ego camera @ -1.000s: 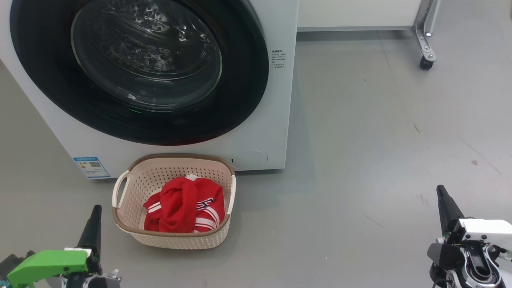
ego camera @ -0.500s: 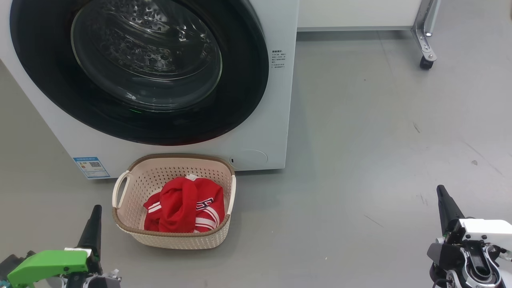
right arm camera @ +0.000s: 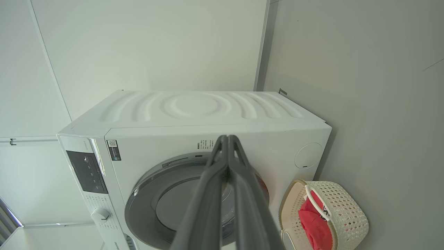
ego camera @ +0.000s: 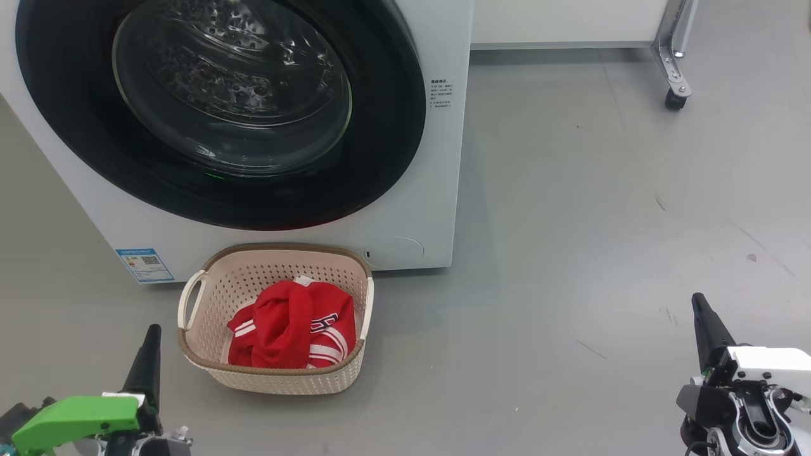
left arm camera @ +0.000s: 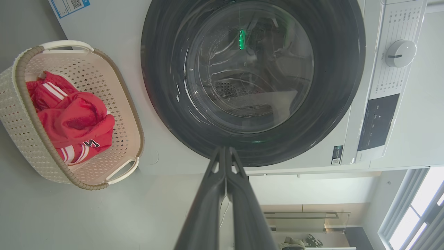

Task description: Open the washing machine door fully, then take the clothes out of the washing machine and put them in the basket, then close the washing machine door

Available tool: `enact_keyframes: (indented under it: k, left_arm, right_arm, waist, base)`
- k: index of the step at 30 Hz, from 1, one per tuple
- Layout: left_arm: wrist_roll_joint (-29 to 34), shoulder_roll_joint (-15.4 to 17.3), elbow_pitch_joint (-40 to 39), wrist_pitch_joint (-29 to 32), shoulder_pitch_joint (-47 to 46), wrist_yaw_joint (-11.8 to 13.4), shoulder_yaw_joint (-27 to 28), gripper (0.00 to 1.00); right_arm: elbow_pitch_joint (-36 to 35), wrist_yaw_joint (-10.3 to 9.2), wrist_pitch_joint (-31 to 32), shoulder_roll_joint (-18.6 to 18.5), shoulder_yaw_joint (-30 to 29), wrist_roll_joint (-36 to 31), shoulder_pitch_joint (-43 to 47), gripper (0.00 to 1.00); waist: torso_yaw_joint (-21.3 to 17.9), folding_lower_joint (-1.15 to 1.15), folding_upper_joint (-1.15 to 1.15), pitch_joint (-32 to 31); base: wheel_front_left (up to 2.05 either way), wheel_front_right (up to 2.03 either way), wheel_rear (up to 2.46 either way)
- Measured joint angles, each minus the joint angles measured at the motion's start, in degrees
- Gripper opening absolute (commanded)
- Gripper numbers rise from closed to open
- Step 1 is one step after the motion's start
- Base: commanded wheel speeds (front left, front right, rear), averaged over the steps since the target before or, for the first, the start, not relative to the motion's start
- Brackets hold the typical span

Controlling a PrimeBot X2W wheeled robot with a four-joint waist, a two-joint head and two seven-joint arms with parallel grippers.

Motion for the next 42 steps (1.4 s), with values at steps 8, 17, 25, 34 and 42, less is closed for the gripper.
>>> enact_keyframes:
  k: [8,17,25,34,42]
  left_arm:
    - [0.23,-0.01,0.00,0.00,0.00,0.00,0.02,0.00]
    - [0.24,-0.02,0.00,0.00,0.00,0.00,0.05,0.00]
    - [0.24,-0.03,0.00,0.00,0.00,0.00,0.09,0.00]
    - [0.24,-0.04,0.00,0.00,0.00,0.00,0.16,0.00]
    - [0.24,-0.07,-0.01,0.00,0.00,0.00,0.27,0.00]
  right_arm:
    - [0.00,0.00,0.01,0.00,-0.01,0.00,0.00,0.00]
    - [0.00,0.00,0.01,0.01,-0.02,0.00,0.00,0.00]
    - [0.00,0.00,0.01,0.01,-0.03,-0.05,0.00,0.00]
    - [0.00,0.00,0.01,0.02,-0.05,-0.05,0.00,0.00]
    - [0.00,0.00,0.01,0.04,-0.07,-0.07,0.00,0.00]
  waist:
    - [0.00,0.00,0.00,0.00]
    - [0.00,0.00,0.00,0.00]
    - [0.00,0.00,0.00,0.00]
    - [0.00,0.00,0.00,0.00]
    - [0.00,0.00,0.00,0.00]
  base:
    - [0.00,0.00,0.00]
    - [0.00,0.00,0.00]
    - [0.00,0.00,0.00]
    - [0.00,0.00,0.00]
    - [0.00,0.00,0.00]
